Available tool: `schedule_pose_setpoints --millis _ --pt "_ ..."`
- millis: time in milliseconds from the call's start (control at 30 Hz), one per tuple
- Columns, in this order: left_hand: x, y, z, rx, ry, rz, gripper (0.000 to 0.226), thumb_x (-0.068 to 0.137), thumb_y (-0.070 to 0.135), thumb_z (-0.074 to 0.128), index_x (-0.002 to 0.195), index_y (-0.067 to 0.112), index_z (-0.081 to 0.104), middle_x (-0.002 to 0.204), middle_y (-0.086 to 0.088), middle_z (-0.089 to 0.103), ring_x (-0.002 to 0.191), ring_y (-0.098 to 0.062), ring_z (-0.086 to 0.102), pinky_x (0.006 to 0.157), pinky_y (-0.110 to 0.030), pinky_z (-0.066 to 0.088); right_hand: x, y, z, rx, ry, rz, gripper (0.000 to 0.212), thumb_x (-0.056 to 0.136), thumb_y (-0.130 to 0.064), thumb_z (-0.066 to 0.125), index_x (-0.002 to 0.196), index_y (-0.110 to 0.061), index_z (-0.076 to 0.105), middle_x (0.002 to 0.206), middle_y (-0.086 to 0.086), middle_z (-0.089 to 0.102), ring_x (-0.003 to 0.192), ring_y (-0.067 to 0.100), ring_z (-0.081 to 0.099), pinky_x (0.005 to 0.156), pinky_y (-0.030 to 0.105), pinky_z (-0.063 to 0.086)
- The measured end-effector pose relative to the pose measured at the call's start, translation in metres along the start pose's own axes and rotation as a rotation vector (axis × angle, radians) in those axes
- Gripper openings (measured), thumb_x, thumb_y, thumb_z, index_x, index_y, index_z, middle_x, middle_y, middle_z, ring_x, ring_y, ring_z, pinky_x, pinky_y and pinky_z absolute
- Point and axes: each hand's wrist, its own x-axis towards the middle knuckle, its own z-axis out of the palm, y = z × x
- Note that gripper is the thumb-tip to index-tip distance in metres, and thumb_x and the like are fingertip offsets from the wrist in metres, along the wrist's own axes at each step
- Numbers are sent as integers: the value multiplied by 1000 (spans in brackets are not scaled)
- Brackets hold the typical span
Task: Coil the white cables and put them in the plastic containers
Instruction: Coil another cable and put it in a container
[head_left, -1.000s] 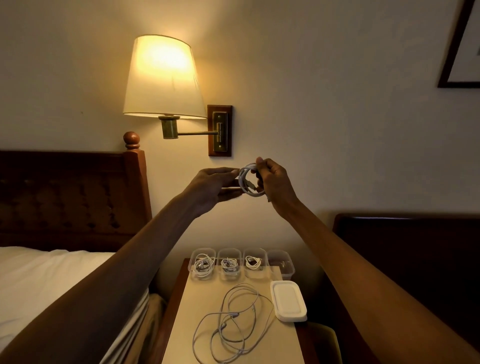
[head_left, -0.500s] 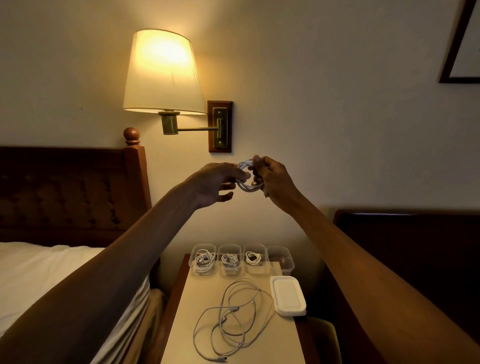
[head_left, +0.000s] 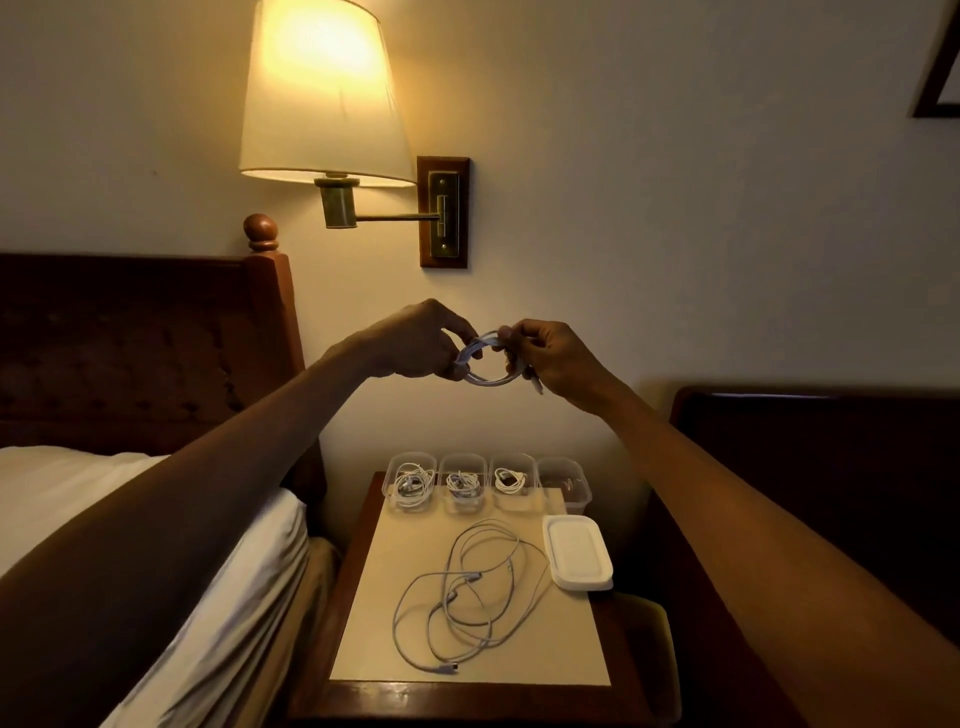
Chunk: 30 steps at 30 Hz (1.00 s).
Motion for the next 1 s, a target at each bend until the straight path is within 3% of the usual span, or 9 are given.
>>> schedule_pose_setpoints --millis 100,200,267,433,567,700,867,1000 --pt "5 -9 8 269 33 159 33 86 7 72 118 13 70 99 0 75 82 -11 70 64 -16 48 -4 13 4 12 -25 26 33 100 -29 50 108 -1 66 79 8 64 66 12 55 62 19 47" --pt "12 -21 16 237 61 219 38 87 5 69 124 16 68 105 3 73 85 -5 67 64 -7 44 -5 28 5 75 -11 47 35 100 -29 49 107 1 65 81 11 64 67 12 56 65 24 49" --pt "16 -34 31 64 89 213 40 88 8 69 127 14 65 104 3 74 85 -5 69 69 -10 51 -5 39 3 128 25 59 28 100 -27 50 103 -5 67 81 11 63 69 14 59 68 27 50" --pt "33 -76 88 -753 186 -66 38 88 6 68 125 3 64 104 -15 73 92 -16 68 76 -24 52 1 82 2 192 5 161 19 98 -15 54 106 -3 66 91 13 69 83 19 69 76 30 59" --pt "59 -107 139 -925 169 -229 25 90 10 65 114 3 69 103 -17 72 92 -22 70 83 -29 58 7 141 8 124 8 292 19 94 -9 60 107 2 69 97 17 71 85 18 70 70 26 59" --pt "96 -132 184 -917 154 -303 22 91 4 62 111 -2 69 99 -20 71 88 -24 70 80 -26 59 17 210 16 94 68 433 19 90 -11 67 106 -2 70 97 15 72 90 26 71 75 37 61" --pt "150 -171 236 -748 176 -373 20 90 4 66 108 -3 71 91 -17 74 80 -22 71 71 -23 57 36 284 26 45 173 527 19 87 -11 71 103 -2 71 93 12 71 73 18 70 57 24 58" --pt "188 -204 270 -638 222 -405 20 88 5 70 107 -1 72 87 -14 74 80 -25 72 69 -26 60 54 335 37 -36 230 548 14 84 -12 74 97 -5 73 92 13 73 80 24 71 71 42 62"
